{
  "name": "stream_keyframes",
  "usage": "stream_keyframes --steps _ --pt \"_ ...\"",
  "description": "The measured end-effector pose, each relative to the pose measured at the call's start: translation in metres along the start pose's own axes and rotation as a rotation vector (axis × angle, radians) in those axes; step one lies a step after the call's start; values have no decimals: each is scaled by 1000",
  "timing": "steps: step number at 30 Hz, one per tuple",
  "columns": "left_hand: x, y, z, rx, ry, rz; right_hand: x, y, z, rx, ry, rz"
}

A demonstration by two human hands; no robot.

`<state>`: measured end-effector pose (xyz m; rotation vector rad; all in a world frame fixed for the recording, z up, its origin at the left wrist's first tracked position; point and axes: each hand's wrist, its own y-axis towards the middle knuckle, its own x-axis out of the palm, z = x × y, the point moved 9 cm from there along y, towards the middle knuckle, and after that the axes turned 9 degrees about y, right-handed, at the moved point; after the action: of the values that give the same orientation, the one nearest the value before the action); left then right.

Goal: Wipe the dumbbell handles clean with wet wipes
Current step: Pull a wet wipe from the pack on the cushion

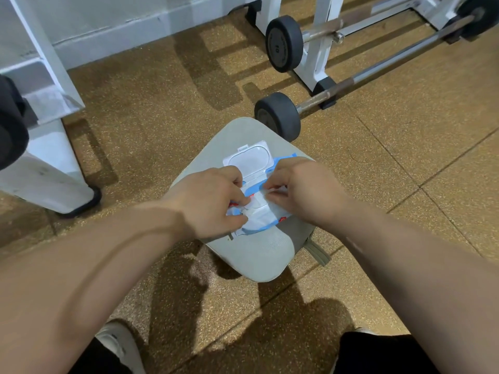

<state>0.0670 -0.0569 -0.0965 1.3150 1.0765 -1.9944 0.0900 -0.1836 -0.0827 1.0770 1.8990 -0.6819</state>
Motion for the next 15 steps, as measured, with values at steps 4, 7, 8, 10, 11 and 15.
stream_keyframes --steps 4,7,8,10,11,15 --pt "3 -3 -3 22 -65 -47 11 5 -9 -114 -50 -6" --pt "3 -5 -5 34 -80 -72 16 8 -11 -148 -110 -27" --pt "4 -6 -6 39 -79 -80 16 9 -12 -157 -130 -39" --pt "6 -8 -6 55 -71 -107 16 10 -15 -191 -164 -43" --pt "8 -9 -7 65 -69 -118 17 10 -17 -200 -177 -51" --pt "12 -10 -9 89 -65 -125 23 10 -16 -195 -202 -96"
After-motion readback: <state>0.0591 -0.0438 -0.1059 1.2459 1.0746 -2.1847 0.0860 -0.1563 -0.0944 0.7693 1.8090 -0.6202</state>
